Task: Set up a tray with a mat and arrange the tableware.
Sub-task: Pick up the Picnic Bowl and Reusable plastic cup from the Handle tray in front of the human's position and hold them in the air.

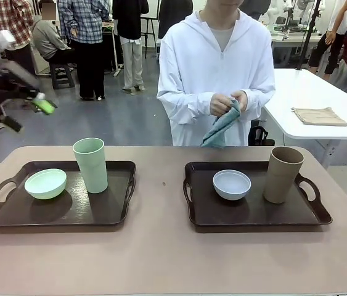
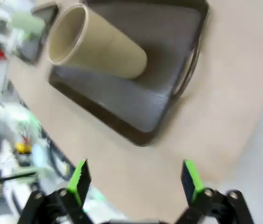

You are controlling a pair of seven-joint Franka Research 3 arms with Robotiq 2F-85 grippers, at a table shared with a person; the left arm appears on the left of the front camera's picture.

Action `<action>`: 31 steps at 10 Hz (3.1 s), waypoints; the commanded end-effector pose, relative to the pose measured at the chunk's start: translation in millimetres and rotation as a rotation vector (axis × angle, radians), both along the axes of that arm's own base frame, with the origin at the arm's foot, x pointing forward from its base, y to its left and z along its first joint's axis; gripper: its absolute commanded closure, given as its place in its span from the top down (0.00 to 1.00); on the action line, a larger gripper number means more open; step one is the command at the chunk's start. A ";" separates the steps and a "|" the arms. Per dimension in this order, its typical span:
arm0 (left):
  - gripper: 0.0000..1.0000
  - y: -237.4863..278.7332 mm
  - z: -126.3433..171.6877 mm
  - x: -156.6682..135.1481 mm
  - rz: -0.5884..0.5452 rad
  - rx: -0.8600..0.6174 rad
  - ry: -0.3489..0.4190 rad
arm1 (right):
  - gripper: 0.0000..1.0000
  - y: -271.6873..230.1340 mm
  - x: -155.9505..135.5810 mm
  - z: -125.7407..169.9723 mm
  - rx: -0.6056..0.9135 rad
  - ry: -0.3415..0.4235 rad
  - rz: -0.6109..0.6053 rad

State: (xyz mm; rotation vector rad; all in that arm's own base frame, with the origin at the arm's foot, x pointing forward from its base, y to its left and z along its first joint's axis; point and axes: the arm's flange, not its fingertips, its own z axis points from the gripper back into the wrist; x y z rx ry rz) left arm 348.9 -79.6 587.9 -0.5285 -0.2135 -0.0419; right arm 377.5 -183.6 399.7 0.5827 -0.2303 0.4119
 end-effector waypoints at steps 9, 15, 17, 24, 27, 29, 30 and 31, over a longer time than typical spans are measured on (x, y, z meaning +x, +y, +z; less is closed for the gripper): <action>1.00 -168.3 -32.5 51.0 0.032 0.342 0.048 | 1.00 19.9 13.2 1.1 0.083 -0.051 0.368; 1.00 -243.6 -30.5 83.3 -0.042 0.376 0.010 | 1.00 37.7 69.5 17.6 0.108 -0.359 0.401; 1.00 -271.6 -34.7 93.1 -0.074 0.387 0.042 | 1.00 30.4 75.5 10.9 0.078 -0.382 0.540; 1.00 -380.6 -65.6 120.3 -0.017 0.499 0.095 | 1.00 20.3 98.5 -1.0 0.097 -0.524 0.839; 1.00 -374.9 -78.8 110.5 -0.038 0.474 0.088 | 1.00 23.8 94.0 0.7 0.100 -0.508 0.839; 1.00 -374.9 -78.8 110.5 -0.038 0.474 0.088 | 1.00 23.8 94.0 0.7 0.100 -0.508 0.839; 1.00 -374.9 -78.8 110.5 -0.038 0.474 0.088 | 1.00 25.2 95.6 0.4 0.107 -0.512 0.825; 1.00 -384.1 -82.2 116.2 -0.019 0.480 0.087 | 1.00 28.0 100.7 -3.5 0.139 -0.663 0.913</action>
